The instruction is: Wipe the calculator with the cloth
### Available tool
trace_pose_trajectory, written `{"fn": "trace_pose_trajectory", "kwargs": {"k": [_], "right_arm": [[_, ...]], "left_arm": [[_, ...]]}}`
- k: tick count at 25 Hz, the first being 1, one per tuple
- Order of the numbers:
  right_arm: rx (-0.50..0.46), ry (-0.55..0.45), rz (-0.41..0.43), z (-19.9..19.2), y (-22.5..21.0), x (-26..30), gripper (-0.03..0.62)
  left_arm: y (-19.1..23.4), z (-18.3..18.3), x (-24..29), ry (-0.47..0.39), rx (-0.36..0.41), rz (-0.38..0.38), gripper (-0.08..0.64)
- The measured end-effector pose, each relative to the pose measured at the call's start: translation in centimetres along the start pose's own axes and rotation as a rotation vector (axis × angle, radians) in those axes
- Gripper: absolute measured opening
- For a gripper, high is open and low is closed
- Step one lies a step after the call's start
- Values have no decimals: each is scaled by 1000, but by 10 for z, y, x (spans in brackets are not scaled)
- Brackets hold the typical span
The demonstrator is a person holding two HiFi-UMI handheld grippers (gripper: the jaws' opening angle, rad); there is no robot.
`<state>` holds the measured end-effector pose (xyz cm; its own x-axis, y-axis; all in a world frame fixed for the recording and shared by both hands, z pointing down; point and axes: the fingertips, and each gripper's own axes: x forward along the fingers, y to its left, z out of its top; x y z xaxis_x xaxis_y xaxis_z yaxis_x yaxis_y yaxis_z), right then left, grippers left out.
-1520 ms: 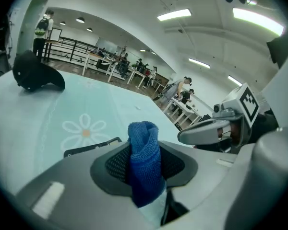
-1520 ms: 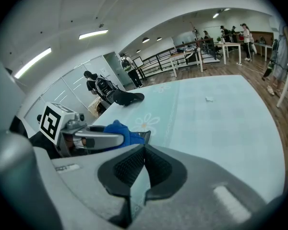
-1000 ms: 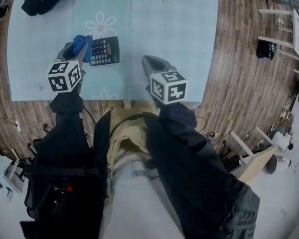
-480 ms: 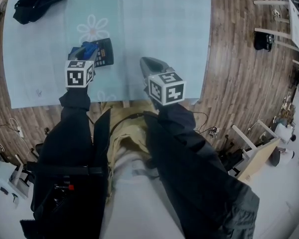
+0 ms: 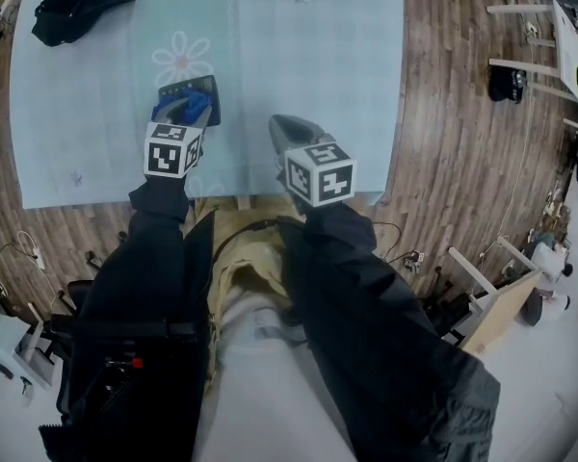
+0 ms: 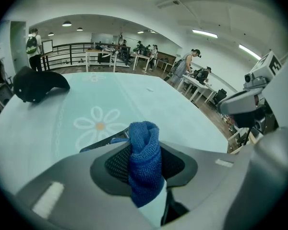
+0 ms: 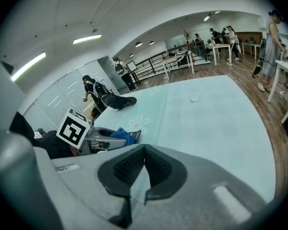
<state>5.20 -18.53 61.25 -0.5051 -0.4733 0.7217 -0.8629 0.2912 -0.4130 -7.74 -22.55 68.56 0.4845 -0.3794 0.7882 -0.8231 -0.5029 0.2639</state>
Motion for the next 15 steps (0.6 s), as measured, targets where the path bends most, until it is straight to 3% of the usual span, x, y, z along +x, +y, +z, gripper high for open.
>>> {"fn": "trace_pose_trajectory", "kwargs": {"k": [9, 15], "right_arm": [[-14, -37, -4, 1, 9, -17, -2], [-29, -131, -13, 27, 20, -40, -2]], "left_arm": [[-34, 19, -18, -162, -235, -181, 144], [-37, 50, -62, -295, -290, -218, 143]]}}
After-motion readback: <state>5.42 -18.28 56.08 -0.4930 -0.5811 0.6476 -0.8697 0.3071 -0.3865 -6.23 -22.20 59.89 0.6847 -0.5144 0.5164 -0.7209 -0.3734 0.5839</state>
